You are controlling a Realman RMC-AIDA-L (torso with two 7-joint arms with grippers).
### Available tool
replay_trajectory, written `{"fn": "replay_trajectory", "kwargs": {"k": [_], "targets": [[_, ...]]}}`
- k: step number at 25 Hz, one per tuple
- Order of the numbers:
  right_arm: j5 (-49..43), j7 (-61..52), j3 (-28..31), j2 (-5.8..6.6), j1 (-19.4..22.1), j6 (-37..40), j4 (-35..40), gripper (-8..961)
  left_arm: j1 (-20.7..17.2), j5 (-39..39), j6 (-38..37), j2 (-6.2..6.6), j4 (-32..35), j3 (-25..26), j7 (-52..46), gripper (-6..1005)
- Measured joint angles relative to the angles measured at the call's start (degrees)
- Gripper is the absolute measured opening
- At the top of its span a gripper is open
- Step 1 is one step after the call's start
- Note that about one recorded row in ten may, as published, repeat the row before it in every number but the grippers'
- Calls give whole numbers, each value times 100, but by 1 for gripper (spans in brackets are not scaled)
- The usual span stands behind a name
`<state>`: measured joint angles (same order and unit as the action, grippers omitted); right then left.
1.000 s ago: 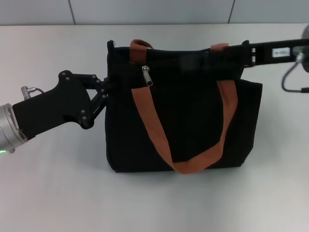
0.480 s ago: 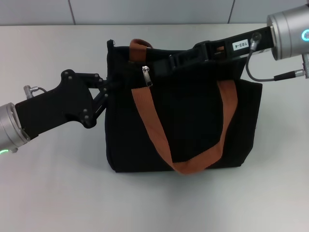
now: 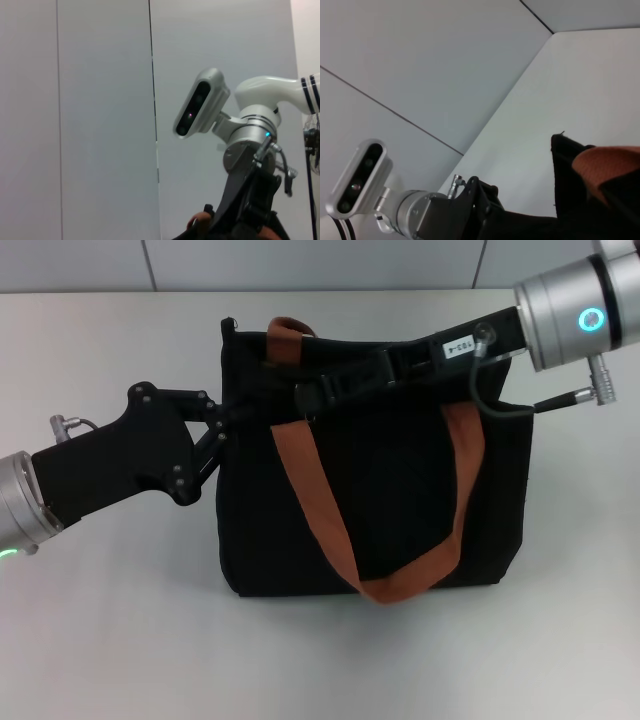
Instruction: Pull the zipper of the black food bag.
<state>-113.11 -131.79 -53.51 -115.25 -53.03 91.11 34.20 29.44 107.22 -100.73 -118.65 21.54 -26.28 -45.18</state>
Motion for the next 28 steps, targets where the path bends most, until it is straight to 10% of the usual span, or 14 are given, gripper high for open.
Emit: {"fn": "replay_trajectory", "kwargs": {"k": [28], "targets": [[-47, 20, -172, -131, -35, -199, 132, 237, 44, -59, -184, 18, -63, -17, 0, 41]]}}
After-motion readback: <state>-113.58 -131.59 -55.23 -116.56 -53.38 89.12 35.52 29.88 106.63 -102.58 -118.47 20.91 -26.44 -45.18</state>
